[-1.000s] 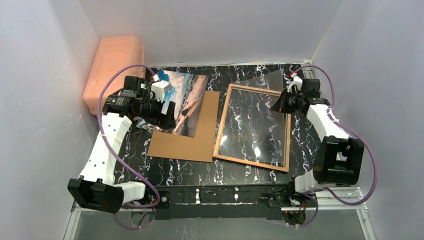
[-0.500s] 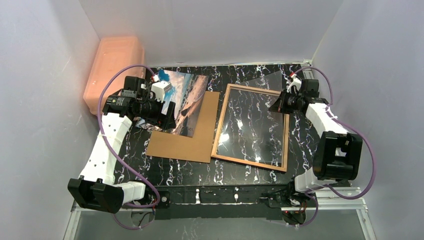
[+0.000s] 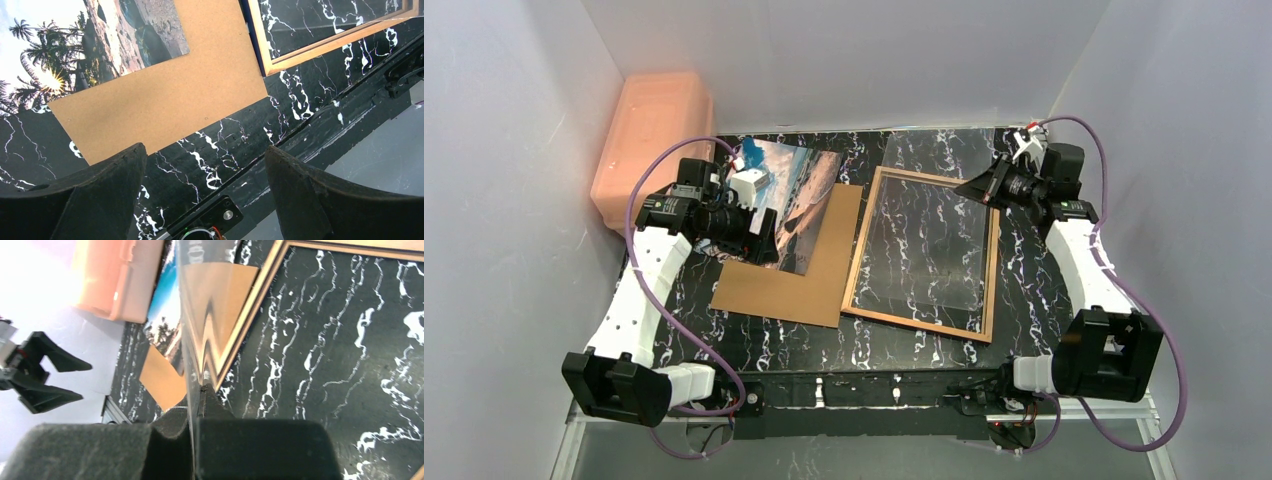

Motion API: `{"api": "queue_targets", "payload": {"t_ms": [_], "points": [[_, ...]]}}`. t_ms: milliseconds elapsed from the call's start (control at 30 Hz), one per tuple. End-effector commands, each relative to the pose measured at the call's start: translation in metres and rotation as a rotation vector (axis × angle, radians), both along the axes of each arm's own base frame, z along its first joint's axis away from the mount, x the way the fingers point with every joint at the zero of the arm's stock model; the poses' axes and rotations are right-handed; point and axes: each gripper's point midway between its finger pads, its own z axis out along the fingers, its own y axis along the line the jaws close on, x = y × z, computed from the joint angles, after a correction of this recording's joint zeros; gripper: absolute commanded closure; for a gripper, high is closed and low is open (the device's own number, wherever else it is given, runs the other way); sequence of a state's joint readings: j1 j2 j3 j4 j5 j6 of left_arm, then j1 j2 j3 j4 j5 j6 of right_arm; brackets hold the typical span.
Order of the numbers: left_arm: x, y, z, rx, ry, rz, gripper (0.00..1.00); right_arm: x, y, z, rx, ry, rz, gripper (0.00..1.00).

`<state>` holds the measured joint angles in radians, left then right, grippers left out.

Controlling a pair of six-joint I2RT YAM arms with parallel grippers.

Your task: Put the photo into the frame

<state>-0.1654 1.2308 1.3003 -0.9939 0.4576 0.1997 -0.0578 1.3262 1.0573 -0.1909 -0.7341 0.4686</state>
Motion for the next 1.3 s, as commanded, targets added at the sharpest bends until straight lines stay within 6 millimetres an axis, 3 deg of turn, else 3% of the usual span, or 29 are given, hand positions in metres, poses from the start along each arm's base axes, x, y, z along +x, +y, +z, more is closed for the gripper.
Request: {"api": "queue_targets", "payload": {"t_ms": [0,300,467,833,1000,1267], "points": [[-0.005,-0.002,0.003,-0.027,-0.001,-0.006,0.14,0.004,0.012,0.053,0.122,-0.095,0.032,0.99],[-0.004,-0.002,0.001,-0.024,0.001,-0.006,0.15,-0.006,0.027,0.1,0.323,-0.154,0.1,0.99],[-0.003,-0.002,0.001,-0.023,0.001,-0.005,0.16,-0.009,0.028,0.101,0.389,-0.141,0.1,0.99],[-0.003,-0.001,0.001,-0.016,-0.005,-0.007,0.16,-0.006,0.02,-0.013,0.222,0.139,0.05,0.99],[-0.003,0.0,0.003,-0.014,-0.013,-0.005,0.16,-0.007,0.014,-0.046,0.148,0.211,0.032,0.99],[-0.004,-0.001,0.001,-0.018,-0.007,-0.01,0.16,-0.013,0.004,-0.081,0.029,0.29,0.03,0.99]]}}
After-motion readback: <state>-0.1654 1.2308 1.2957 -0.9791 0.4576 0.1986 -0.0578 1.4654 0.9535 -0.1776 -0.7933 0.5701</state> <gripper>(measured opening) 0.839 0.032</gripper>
